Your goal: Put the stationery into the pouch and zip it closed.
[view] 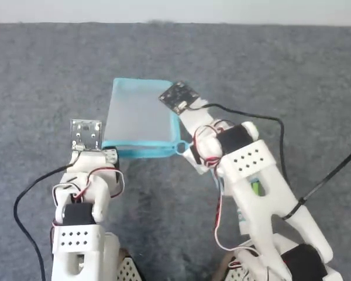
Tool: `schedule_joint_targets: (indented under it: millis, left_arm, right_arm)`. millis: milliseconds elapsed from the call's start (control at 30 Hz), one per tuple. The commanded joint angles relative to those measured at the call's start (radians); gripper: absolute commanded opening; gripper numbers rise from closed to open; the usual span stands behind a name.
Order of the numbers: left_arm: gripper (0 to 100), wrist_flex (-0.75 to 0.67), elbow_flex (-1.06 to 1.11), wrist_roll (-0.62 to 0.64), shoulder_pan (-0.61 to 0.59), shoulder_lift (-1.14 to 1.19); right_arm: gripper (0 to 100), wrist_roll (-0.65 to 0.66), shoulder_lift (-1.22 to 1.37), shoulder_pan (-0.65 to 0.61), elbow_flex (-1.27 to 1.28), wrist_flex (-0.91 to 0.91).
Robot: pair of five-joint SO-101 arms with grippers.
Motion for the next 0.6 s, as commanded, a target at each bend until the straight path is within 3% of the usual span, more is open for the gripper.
schedule_joint_targets:
  millis: [0,300,567]
  left_arm:
    - [1,0.006,-0.022,0.011,-0.04,-0.018]
    - [1,0.006,-0.022,0.011,-0.035,-0.018]
    - [1,0.003,-0.021,0.012,-0.031,-0.018]
  right_arm:
    - [0.7,0.017,-0.001,0.07,-0.046,-0.005]
    - [1.9,0.043,-0.01,0.064,-0.046,0.068]
    - [24.9,0.071,-0.127,0.064,-0.048,0.262]
